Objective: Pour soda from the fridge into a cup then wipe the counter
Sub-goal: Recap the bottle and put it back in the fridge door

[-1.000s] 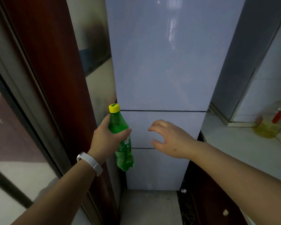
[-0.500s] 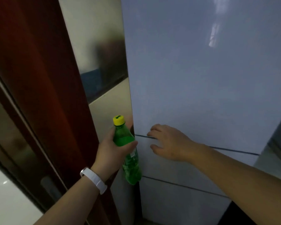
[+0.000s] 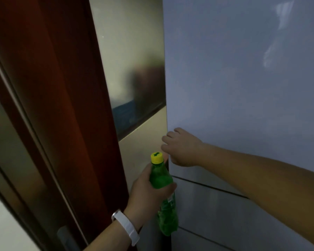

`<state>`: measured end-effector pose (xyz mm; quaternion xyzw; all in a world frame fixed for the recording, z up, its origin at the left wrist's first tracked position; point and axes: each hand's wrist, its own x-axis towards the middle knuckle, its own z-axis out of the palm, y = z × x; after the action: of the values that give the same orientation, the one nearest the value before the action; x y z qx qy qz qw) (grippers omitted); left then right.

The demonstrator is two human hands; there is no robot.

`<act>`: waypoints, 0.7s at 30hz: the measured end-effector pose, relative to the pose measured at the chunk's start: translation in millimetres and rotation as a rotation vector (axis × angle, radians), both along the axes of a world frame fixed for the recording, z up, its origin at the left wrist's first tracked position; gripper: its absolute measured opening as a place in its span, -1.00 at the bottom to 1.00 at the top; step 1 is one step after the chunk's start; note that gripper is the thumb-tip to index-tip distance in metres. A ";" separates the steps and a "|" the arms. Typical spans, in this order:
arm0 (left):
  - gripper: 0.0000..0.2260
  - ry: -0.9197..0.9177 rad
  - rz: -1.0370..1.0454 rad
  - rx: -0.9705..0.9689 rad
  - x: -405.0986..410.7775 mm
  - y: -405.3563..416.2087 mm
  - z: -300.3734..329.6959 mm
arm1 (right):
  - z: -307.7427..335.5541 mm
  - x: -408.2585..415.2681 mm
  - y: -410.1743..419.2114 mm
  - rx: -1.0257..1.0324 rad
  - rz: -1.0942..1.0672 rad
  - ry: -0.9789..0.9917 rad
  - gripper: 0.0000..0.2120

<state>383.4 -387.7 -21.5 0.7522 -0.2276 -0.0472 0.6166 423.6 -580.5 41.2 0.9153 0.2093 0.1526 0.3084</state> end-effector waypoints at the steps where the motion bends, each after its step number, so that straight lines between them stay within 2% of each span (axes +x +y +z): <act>1: -0.52 0.006 0.000 -0.004 1.9 -1.2 0.4 | 3.3 7.2 1.3 -0.039 0.002 -0.016 -0.75; 12: -0.51 0.090 -0.003 -0.041 21.6 -5.1 1.4 | 3.2 57.2 -10.8 -0.492 -0.228 -0.093 -0.61; 21: -0.54 0.092 -0.016 -0.032 30.9 -2.1 2.5 | -1.3 61.1 -8.9 -0.541 -0.295 -0.098 -0.58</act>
<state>414.3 -389.7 -19.0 0.7375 -0.2056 -0.0828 0.6380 484.7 -589.4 40.0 0.8122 0.0922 0.0892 0.5692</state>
